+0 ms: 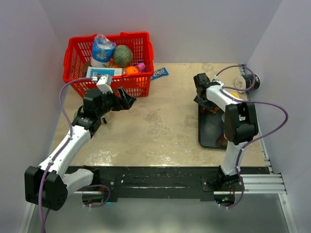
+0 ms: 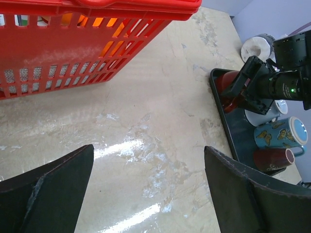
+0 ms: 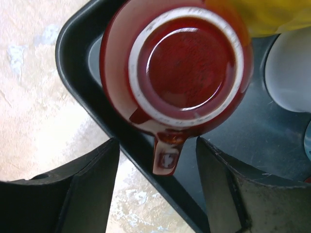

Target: Turn the mug right side up

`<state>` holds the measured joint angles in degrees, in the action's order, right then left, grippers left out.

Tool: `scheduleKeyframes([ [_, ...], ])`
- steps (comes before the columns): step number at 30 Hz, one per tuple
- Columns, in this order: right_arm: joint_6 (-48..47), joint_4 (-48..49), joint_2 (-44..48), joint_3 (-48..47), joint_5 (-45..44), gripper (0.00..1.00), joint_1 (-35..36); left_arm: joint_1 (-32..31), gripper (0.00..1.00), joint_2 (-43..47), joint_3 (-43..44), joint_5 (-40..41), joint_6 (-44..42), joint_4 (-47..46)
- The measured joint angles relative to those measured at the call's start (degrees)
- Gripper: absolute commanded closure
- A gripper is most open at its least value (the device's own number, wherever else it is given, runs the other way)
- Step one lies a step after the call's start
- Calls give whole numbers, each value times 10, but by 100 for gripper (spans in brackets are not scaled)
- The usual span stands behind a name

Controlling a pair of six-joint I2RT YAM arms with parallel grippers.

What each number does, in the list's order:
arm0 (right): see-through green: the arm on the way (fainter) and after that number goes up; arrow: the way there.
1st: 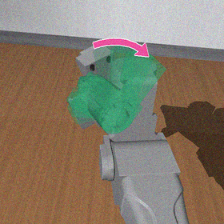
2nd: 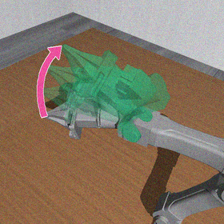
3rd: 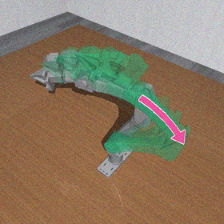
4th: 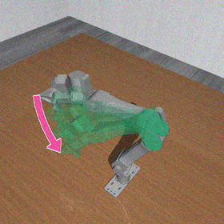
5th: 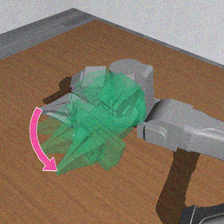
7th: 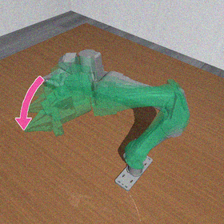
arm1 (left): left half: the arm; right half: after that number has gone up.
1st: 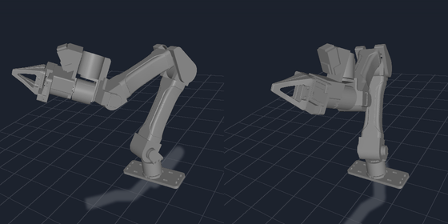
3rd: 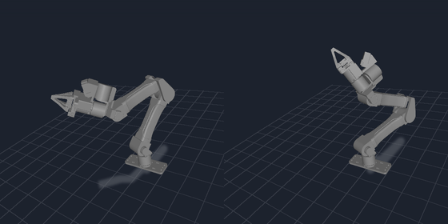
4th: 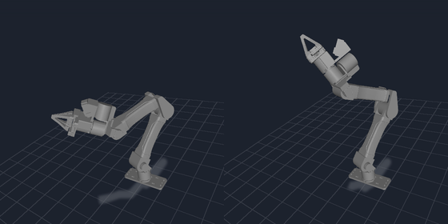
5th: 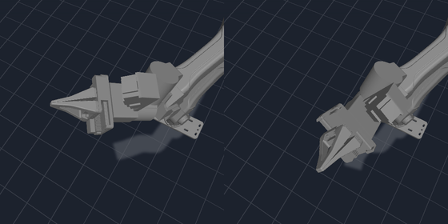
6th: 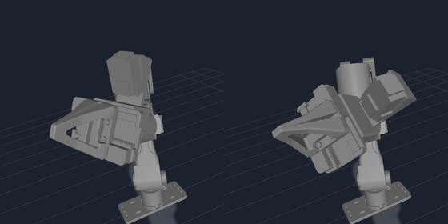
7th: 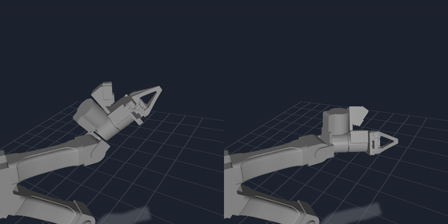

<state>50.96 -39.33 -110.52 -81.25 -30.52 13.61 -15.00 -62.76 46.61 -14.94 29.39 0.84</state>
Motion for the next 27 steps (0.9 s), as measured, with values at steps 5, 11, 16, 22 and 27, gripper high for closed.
scheduleKeyframes([
  [5, -3, -2, 0, 2, 7, 53, -14, 0, 1, -1, 0, -2, 0, -1],
  [11, -7, -9, 0, 4, 35, 67, -27, 0, 1, -7, 0, -5, 0, -8],
  [16, -12, -10, 0, 5, 54, 100, -34, 0, 1, -11, 0, -5, 0, -10],
  [22, -16, 0, 7, 15, 66, 100, -37, 0, 1, -11, 0, -5, 0, -12],
  [27, -27, 30, 27, 42, 84, 100, -43, 0, 1, -12, 0, -6, 0, -16],
])
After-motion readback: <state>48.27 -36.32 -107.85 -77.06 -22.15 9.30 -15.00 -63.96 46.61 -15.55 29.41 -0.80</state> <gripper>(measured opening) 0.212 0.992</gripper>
